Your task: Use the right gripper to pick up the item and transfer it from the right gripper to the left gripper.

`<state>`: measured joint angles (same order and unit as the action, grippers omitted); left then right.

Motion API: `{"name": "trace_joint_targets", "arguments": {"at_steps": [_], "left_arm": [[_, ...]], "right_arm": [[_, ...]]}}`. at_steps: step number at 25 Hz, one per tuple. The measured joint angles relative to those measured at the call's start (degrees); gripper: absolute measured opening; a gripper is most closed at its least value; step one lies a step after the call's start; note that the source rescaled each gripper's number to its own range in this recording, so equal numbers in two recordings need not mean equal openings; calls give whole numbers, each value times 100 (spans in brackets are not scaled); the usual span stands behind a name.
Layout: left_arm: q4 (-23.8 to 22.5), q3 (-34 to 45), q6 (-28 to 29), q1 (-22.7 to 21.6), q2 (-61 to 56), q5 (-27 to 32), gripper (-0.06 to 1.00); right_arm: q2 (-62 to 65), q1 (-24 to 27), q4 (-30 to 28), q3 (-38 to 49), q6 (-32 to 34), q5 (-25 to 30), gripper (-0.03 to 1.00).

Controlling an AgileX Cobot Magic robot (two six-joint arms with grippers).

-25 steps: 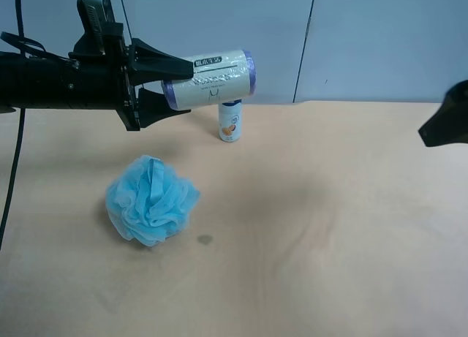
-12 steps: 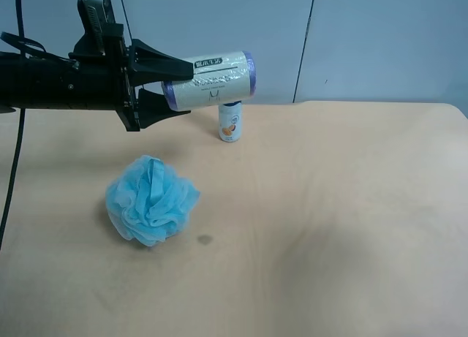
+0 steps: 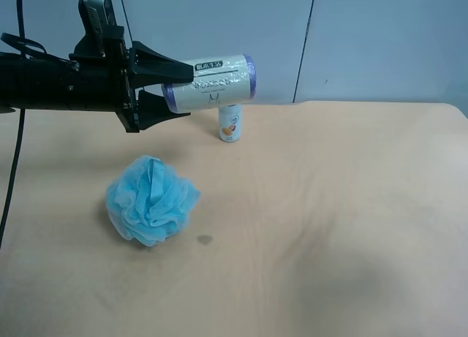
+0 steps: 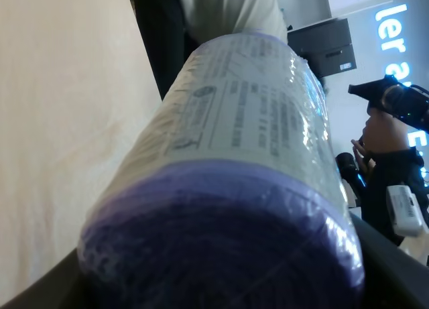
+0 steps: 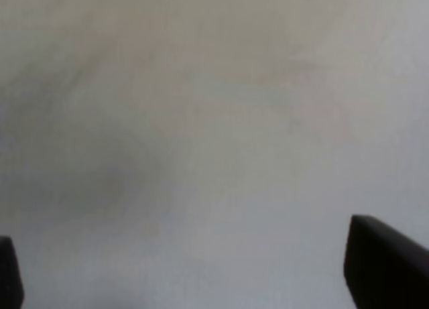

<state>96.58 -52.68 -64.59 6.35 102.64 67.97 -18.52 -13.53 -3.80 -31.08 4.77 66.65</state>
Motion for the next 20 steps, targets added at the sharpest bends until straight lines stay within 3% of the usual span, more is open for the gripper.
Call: {"name": "trace_joint_targets", "arguments": {"at_steps": [9, 15, 20], "left_arm": [[-86, 0, 0, 0, 0, 0, 1], [-348, 0, 0, 0, 0, 0, 1], [-389, 0, 0, 0, 0, 0, 1]], "right_arm": [[12, 0, 286, 219, -261, -466, 80], [12, 0, 454, 224, -515, -505, 62], [12, 0, 454, 224, -610, -505, 59]]}}
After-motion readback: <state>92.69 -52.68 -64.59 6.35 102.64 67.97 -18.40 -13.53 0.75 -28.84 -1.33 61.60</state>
